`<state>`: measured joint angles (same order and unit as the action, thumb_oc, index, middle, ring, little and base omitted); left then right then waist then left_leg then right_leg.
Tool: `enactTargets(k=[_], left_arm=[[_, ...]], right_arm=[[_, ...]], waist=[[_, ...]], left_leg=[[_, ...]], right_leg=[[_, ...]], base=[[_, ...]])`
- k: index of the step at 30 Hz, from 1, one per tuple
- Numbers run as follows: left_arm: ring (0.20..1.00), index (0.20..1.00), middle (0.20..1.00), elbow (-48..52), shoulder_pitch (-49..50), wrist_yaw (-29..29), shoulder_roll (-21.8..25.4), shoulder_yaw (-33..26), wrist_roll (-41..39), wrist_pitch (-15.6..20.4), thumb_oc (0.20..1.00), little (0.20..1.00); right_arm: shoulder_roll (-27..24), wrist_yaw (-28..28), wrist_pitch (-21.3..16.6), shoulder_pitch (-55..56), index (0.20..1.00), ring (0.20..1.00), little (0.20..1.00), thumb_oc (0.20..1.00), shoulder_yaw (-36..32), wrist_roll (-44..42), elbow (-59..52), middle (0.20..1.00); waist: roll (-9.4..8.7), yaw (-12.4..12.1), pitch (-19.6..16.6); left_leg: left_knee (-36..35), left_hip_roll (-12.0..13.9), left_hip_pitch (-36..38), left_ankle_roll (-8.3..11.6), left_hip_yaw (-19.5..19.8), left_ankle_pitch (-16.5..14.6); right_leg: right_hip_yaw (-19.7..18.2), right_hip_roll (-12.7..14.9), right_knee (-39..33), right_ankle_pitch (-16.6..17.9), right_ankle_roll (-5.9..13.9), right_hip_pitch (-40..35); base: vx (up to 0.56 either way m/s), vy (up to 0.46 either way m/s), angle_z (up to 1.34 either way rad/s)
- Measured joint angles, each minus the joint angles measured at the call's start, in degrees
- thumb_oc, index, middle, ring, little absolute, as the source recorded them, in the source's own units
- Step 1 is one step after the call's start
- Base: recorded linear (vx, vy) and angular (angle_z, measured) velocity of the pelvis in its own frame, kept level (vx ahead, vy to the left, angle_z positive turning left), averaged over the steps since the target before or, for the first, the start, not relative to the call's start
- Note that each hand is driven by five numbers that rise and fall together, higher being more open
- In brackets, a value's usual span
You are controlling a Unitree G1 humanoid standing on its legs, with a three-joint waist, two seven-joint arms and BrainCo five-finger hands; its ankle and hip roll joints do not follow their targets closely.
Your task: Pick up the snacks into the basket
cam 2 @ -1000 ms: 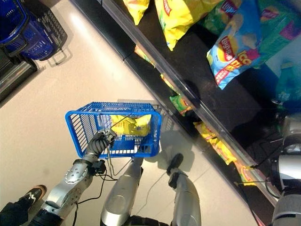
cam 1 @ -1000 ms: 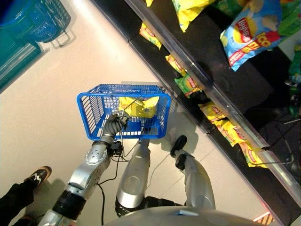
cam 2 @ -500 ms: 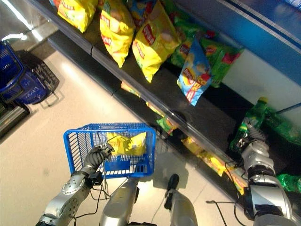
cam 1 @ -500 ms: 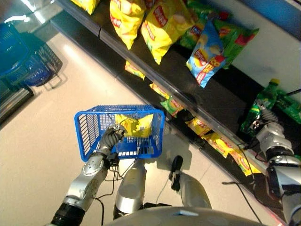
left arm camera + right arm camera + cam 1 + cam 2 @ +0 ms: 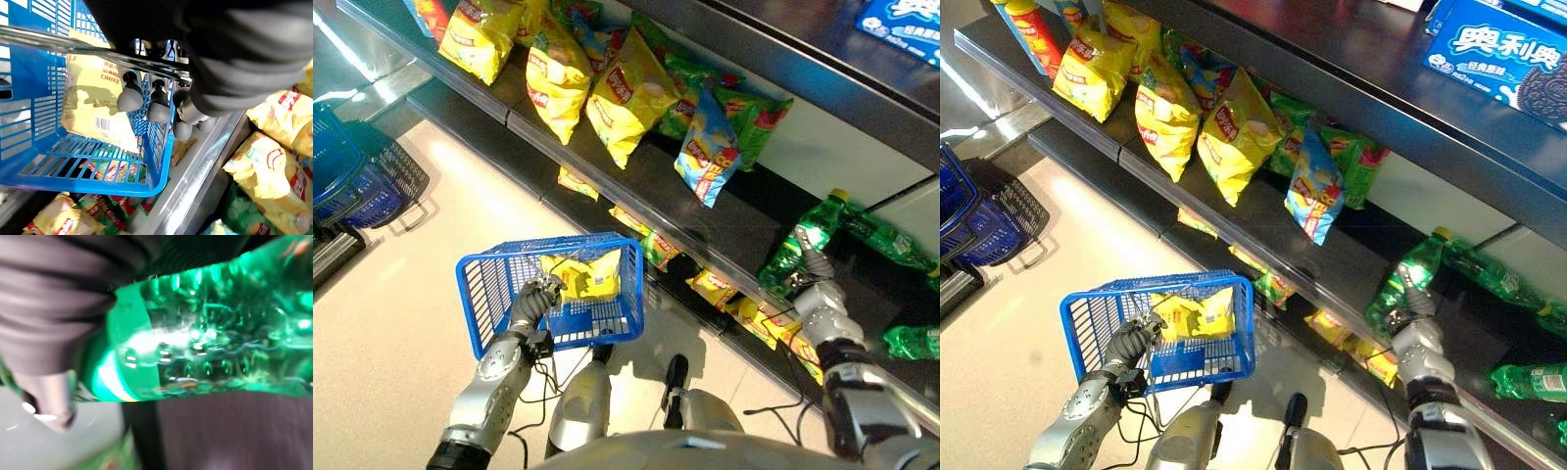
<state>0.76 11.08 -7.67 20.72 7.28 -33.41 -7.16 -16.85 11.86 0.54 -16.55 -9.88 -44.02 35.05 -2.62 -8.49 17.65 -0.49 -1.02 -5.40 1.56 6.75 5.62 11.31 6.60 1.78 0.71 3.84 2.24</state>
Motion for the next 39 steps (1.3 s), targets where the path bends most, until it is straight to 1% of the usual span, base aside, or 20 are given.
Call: enactTargets(k=[3,6,9,13,16,19,20,22,23,24,25,26,27,28,29,30,31,32,34,39], left_arm=[[0.200,0.200,0.200,0.0,0.4,1.0,-1.6,-0.5,0.0,-0.3,0.200,0.200],[0.200,0.200,0.200,0.0,0.7,1.7,-3.0,-1.8,0.1,-0.4,0.200,0.200],[0.200,0.200,0.200,0.0,1.2,2.2,-3.5,-2.7,0.1,-0.4,0.200,0.200],[0.200,0.200,0.200,0.0,1.6,3.2,-4.2,-3.5,0.1,-0.5,0.200,0.200],[0.200,0.200,0.200,0.0,1.3,3.4,-4.2,-3.5,0.1,-0.4,0.200,0.200],[0.200,0.200,0.200,0.0,-0.1,3.4,-3.9,-3.2,0.0,-0.3,0.200,0.200],[0.200,0.200,0.200,0.1,-0.3,3.2,-3.8,-3.0,0.0,-0.3,0.200,0.200],[0.200,0.200,0.200,0.0,-4.0,2.1,-2.8,0.0,-1.0,0.3,0.200,0.200],[0.200,0.200,0.200,0.0,-8.2,1.4,-1.4,2.0,-1.8,0.5,0.200,0.200],[0.200,0.200,0.200,0.0,-9.5,1.3,-1.0,3.0,-1.8,0.5,0.200,0.200],[0.200,0.200,0.200,0.0,-12.8,0.7,0.0,6.3,-2.1,0.5,0.200,0.200],[0.200,0.200,0.200,0.0,-15.1,0.4,0.6,7.6,-2.5,0.6,0.200,0.200],[0.200,0.200,0.200,0.1,-18.8,0.2,0.4,9.1,-3.8,1.0,0.200,0.200],[0.200,0.200,0.200,0.1,-20.5,0.0,0.3,9.5,-4.0,1.3,0.200,0.200],[0.200,0.200,0.200,0.0,-24.3,-1.0,0.0,10.1,-4.5,1.7,0.200,0.200],[0.200,0.200,0.200,0.0,-25.5,-1.3,0.0,10.2,-4.6,1.7,0.200,0.200],[0.200,0.200,0.200,0.0,-27.0,-1.8,-0.5,10.3,-5.0,2.0,0.200,0.200],[0.200,0.200,0.200,0.0,-27.4,-2.2,-0.6,10.4,-5.3,2.3,0.200,0.200],[0.200,0.200,0.200,-0.1,-28.7,-3.5,-1.1,11.9,-5.8,3.2,0.200,0.200],[0.200,0.200,0.200,-0.2,-30.6,-5.4,-4.7,14.3,-6.1,4.2,0.200,0.200]], right_arm=[[1.7,-2.8,0.3,5.5,0.200,0.200,0.200,0.200,3.1,-0.5,-8.9,0.200],[3.6,-5.5,1.7,9.4,0.200,0.200,0.200,0.200,4.9,-0.4,-13.4,0.200],[3.9,-7.9,2.9,13.1,0.200,0.200,0.200,0.200,6.9,0.0,-16.9,0.200],[1.7,-11.3,4.8,18.2,0.200,0.200,0.200,0.200,8.1,8.5,-19.1,0.200],[0.1,-12.3,5.2,19.7,0.200,0.200,0.200,0.200,9.3,13.5,-18.9,0.200],[-2.9,-13.9,5.9,19.6,0.200,0.200,0.200,0.200,13.6,20.7,-18.3,0.200],[-3.1,-13.9,6.0,19.6,0.200,0.200,0.200,0.200,14.1,21.4,-18.1,0.200],[-4.7,-14.0,5.5,16.5,0.200,0.200,0.200,0.200,18.5,24.3,-14.8,0.200],[-5.4,-14.0,5.8,12.1,0.200,0.200,0.200,0.200,20.9,26.2,-11.3,0.200],[-5.3,-13.9,6.0,10.8,0.200,0.200,0.200,0.200,21.5,26.8,-10.0,0.200],[-4.8,-13.8,5.8,7.4,0.200,0.200,0.200,0.200,24.2,27.8,-6.3,0.200],[-4.8,-13.9,5.7,5.2,0.200,0.200,0.200,0.200,25.1,28.2,-4.5,0.200],[-4.5,-13.8,6.0,3.0,0.200,0.200,0.200,0.200,26.4,29.1,-3.2,0.200],[-4.3,-13.9,6.0,1.5,0.200,0.200,0.200,0.200,26.5,29.3,-3.2,0.200],[-3.8,-13.8,5.6,-1.0,0.200,0.200,0.200,0.200,27.8,29.5,-1.5,0.200],[-3.6,-13.7,5.9,-2.0,0.200,0.200,0.200,0.200,28.4,29.7,-1.1,0.200],[-3.4,-13.6,6.0,-3.0,0.200,0.200,0.200,0.200,29.5,29.9,-0.8,0.200],[-3.2,-13.3,6.0,-3.6,0.200,0.200,0.200,0.200,30.1,29.9,-0.3,0.200],[-2.9,-12.1,5.7,-6.3,0.200,0.200,0.200,0.200,32.2,30.2,3.6,0.200],[-2.0,-9.7,5.4,-12.5,0.200,0.200,0.200,0.200,33.7,31.1,6.7,0.200]], waist=[[0.32,0.1,-1.4],[0.34,0.5,-2.3],[0.50,1.2,-3.4],[0.44,2.8,-4.7],[0.39,3.0,-4.9],[0.61,3.4,-4.9],[0.59,3.4,-4.9],[0.65,3.5,-3.0],[1.14,3.2,0.1],[1.34,3.1,1.1],[1.57,3.2,3.6],[1.76,3.3,5.0],[1.90,3.2,7.8],[2.05,3.2,9.2],[2.07,3.6,12.0],[1.97,3.6,12.7],[1.98,4.5,13.3],[1.97,4.7,14.1],[1.81,5.2,14.0],[1.72,5.9,14.0]], left_leg=[[-1.1,0.0,1.9,-0.12,-0.4,-0.3],[-1.8,0.0,3.2,-0.21,-0.6,-0.4],[-2.7,0.0,3.9,-0.32,-1.6,-0.3],[-3.9,0.0,5.0,-0.58,-2.5,-0.2],[-4.0,0.1,5.0,-0.60,-3.4,-0.2],[-3.3,0.2,2.4,-0.78,-4.3,0.0],[-2.8,0.2,1.6,-0.75,-4.5,-0.1],[1.3,0.0,-3.2,-0.75,-5.0,-0.8],[3.6,0.0,-6.0,-0.77,-4.9,-0.8],[4.1,-0.1,-6.7,-0.81,-4.9,-0.8],[6.5,-0.3,-9.0,-0.65,-4.8,-1.2],[7.9,-0.4,-10.3,-0.84,-4.7,-1.9],[10.1,-0.6,-12.9,-0.87,-4.7,-2.1],[10.9,-0.7,-14.0,-0.90,-4.8,-2.1],[12.8,-0.7,-16.7,-0.92,-4.7,-2.1],[13.5,-0.8,-18.1,-0.92,-4.7,-2.1],[14.9,-0.8,-21.3,-0.95,-4.7,-2.1],[15.5,-0.8,-22.0,-0.96,-4.6,-2.1],[17.3,-0.9,-25.5,-0.77,-4.8,-2.3],[18.7,-0.7,-30.6,-0.70,-5.0,-2.2]], right_leg=[[-0.1,0.0,-1.2,0.1,0.04,-1.8],[-0.3,0.0,-2.1,0.1,0.16,-3.1],[-1.3,0.0,-2.5,0.2,0.36,-3.1],[-2.0,0.1,-3.0,0.4,0.63,-3.5],[-2.9,0.0,-3.0,0.6,0.63,-2.8],[-4.3,-0.1,-1.7,1.0,0.56,0.8],[-4.4,0.0,-1.3,0.9,0.55,1.5],[-4.6,0.3,2.3,0.5,0.39,6.4],[-4.7,0.5,4.7,0.4,0.32,8.9],[-4.7,0.6,5.4,0.4,0.26,9.6],[-4.7,1.0,8.1,-0.3,0.30,12.6],[-4.7,1.2,9.8,-1.2,0.12,13.7],[-4.6,1.8,12.8,-1.7,-0.02,16.8],[-4.5,1.9,13.7,-1.7,-0.03,17.9],[-4.4,2.2,16.2,-1.9,-0.32,20.7],[-4.5,2.3,17.2,-2.1,-0.46,22.2],[-4.6,2.5,19.0,-2.2,-0.66,25.6],[-4.7,2.5,19.7,-2.4,-0.75,26.3],[-5.0,2.6,21.8,-2.9,-1.04,30.1],[-5.7,2.5,24.2,-3.2,-1.43,35.9]], base=[[0.08,0.017,-0.01],[0.04,0.008,-0.02],[0.05,0.023,-0.17],[0.01,0.011,-0.13],[-0.11,0.016,-0.17],[-0.26,0.013,-0.19],[-0.30,-0.006,-0.12],[-0.26,-0.002,-0.04],[-0.20,-0.002,0.03],[-0.20,-0.027,0.02],[-0.09,-0.026,0.02],[-0.15,-0.033,-0.01],[-0.08,-0.009,0.00],[-0.13,-0.023,0.00],[-0.08,-0.019,0.02],[-0.09,-0.025,0.03],[-0.08,-0.017,0.04],[-0.05,-0.011,0.03],[-0.03,-0.021,-0.03],[-0.01,-0.006,-0.02]])
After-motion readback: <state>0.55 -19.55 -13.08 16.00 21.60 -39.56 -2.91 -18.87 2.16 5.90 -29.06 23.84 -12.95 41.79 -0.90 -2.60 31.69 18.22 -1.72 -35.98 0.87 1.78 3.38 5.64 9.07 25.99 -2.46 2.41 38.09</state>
